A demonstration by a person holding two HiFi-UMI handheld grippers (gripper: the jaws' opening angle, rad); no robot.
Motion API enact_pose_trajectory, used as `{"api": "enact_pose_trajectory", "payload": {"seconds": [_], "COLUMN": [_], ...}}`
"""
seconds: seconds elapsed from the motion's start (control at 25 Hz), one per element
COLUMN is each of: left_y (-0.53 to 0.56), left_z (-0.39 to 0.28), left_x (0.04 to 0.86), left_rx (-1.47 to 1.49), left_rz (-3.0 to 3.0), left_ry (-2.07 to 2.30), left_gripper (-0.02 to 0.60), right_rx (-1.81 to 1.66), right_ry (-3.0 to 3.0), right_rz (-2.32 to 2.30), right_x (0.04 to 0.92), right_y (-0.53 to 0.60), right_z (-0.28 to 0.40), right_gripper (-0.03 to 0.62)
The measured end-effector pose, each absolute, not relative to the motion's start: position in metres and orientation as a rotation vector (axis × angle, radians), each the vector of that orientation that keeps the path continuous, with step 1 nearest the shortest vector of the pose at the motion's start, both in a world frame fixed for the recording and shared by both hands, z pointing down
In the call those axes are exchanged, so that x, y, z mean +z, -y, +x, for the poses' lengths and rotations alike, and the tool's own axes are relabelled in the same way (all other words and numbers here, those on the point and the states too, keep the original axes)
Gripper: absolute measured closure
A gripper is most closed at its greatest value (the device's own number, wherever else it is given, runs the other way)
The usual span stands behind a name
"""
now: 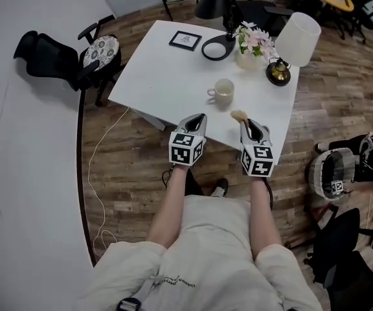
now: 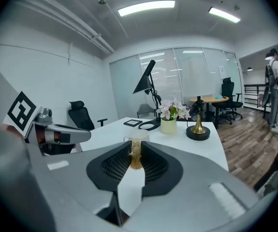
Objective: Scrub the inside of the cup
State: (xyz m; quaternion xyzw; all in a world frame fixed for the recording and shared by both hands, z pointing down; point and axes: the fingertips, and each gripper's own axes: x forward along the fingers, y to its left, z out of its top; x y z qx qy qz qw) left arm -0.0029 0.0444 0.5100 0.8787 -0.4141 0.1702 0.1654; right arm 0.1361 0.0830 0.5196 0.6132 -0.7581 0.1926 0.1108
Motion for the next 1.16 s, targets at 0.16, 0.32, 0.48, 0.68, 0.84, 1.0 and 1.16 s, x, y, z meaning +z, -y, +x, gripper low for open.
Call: {"api": "enact_pose_trajectory", "payload": {"seconds": [0.16, 0.32, 0.48, 0.68, 0.84, 1.0, 1.16], "left_y": [-0.051, -0.059, -0.061, -0.058, -0.058, -0.06, -0.058], "left_z": [0.009, 0.02, 0.028, 0.034, 0.033, 0.031, 0.026], "left_x": [0.506, 0.508, 0.511, 0.512, 0.511, 0.512, 0.51], "left_rx": [0.504, 0.543, 0.551, 0.549, 0.547, 0.549, 0.561], "left_rz": [2.544, 2.571, 2.58, 2.581, 2.582, 2.58, 2.583], "left_ry": [1.143, 1.098, 1.075, 1.068, 1.073, 1.075, 1.078], "left_gripper": [0.58, 0.58, 0.58, 0.58, 0.58, 0.58, 0.58], "right_rx": [0.546, 0.556, 0.558, 0.552, 0.554, 0.543, 0.533], "right_ry": [2.252, 2.233, 2.238, 2.24, 2.247, 2.26, 2.273], "right_rz": [1.777, 1.777, 1.788, 1.807, 1.799, 1.78, 1.769], "right_x": [0.516, 0.516, 0.514, 0.51, 0.51, 0.51, 0.506], "right_y": [-0.08, -0.084, -0.087, -0.086, -0.087, -0.087, -0.082], "right_z": [0.129, 0.129, 0.133, 0.142, 0.141, 0.135, 0.129], "right_gripper": [0.511, 0.513, 0.514, 0.514, 0.514, 0.514, 0.516]}}
